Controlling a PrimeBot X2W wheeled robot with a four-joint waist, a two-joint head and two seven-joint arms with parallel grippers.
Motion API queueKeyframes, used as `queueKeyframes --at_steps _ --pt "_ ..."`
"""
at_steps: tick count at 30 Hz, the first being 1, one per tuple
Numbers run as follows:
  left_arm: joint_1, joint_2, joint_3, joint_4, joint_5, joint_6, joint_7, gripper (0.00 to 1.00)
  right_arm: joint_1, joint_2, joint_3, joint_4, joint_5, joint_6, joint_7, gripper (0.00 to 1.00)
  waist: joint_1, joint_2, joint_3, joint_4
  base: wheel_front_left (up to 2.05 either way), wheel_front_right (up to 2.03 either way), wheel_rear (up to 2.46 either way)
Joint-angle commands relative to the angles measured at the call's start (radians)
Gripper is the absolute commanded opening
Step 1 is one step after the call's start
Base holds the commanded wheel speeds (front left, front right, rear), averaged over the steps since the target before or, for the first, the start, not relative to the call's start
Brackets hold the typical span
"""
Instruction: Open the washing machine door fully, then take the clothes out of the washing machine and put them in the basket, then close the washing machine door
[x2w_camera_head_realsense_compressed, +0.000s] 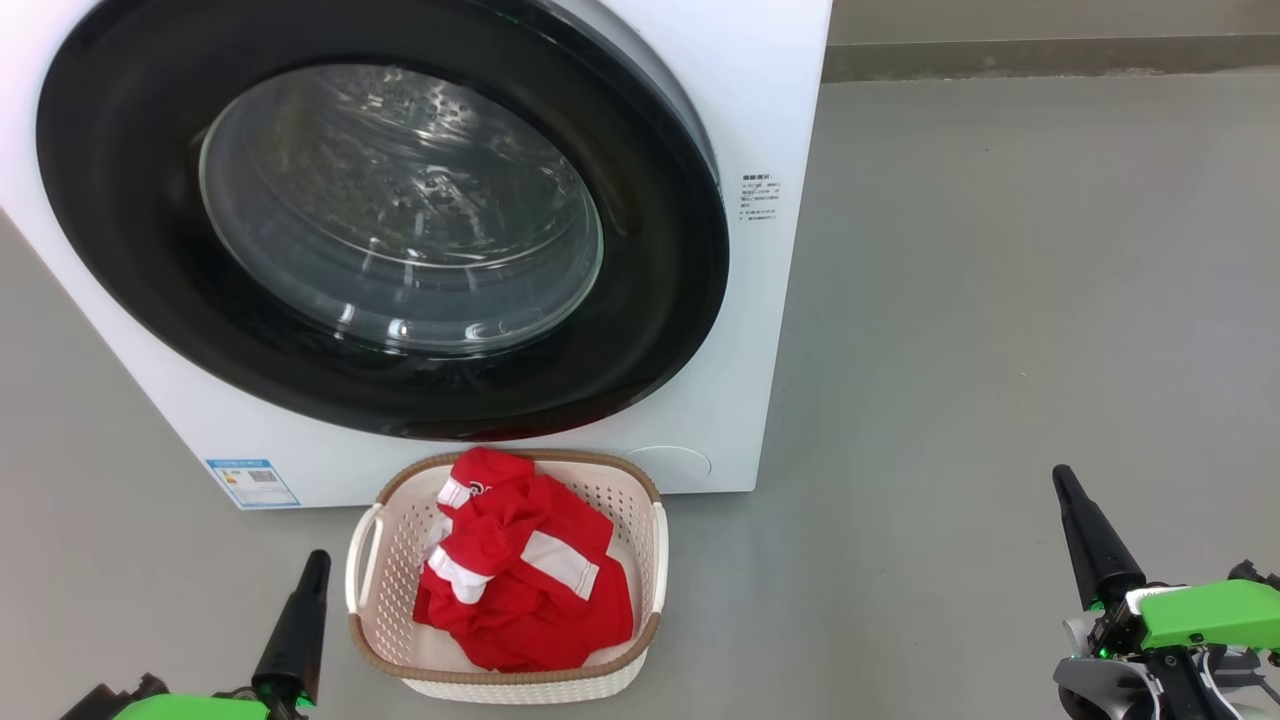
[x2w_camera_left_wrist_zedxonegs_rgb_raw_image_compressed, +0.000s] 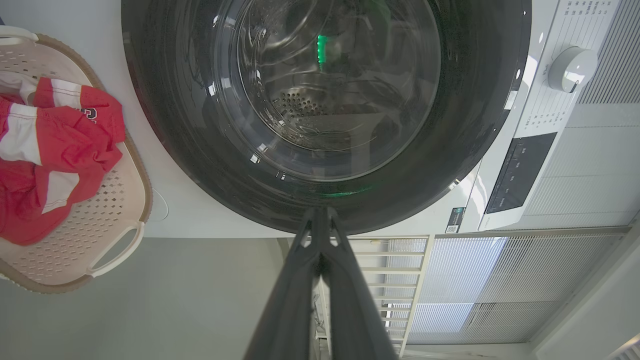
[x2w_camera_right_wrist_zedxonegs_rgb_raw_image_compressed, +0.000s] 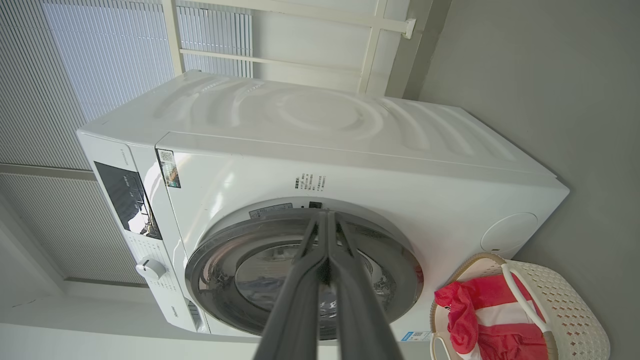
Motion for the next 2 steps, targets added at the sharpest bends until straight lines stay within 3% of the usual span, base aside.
queueKeyframes --at_steps 1,2 --pt "-0.041 0.008 0.037 -0.021 0.009 -0.007 0.005 0.00 -0.042 -0.005 0.013 -0.028 -0.005 -0.001 0.006 0.00 0.0000 -0.0001 0.000 0.000 0.00 0.00 0.00" --pt "-0.041 0.008 0.037 -0.021 0.009 -0.007 0.005 0.00 -0.042 -0.005 0.013 -0.028 -0.005 -0.001 0.006 0.00 0.0000 -0.0001 0.000 0.000 0.00 0.00 0.00"
